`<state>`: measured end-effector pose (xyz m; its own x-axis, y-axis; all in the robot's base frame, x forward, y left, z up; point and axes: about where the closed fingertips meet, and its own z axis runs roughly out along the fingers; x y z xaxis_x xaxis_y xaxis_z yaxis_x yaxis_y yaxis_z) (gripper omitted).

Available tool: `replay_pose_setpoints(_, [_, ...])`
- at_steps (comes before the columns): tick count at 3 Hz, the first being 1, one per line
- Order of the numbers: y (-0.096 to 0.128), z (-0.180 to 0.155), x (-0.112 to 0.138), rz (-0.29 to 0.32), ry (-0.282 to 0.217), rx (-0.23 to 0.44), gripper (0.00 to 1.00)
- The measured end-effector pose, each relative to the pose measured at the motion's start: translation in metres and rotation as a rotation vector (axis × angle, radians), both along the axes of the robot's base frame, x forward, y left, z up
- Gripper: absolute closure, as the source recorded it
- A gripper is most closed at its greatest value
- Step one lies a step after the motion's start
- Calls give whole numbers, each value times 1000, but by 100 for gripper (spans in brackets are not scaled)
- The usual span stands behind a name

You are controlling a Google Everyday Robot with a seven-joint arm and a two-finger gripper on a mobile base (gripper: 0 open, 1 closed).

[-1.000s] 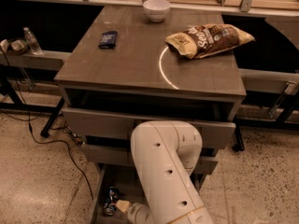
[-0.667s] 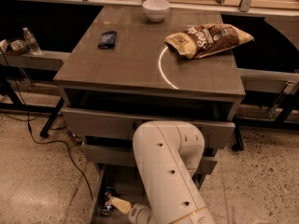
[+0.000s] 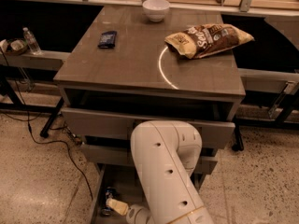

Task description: Pick pepsi can from bottom drawer and place on counter

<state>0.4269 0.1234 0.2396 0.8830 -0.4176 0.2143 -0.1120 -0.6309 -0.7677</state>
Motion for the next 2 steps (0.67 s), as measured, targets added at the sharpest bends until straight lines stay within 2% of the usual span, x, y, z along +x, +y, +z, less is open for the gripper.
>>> replay_pose_setpoints(1, [13, 16, -9, 62, -87, 32, 0])
replay_pose_setpoints(2, [27, 46, -12, 132, -233, 98, 0])
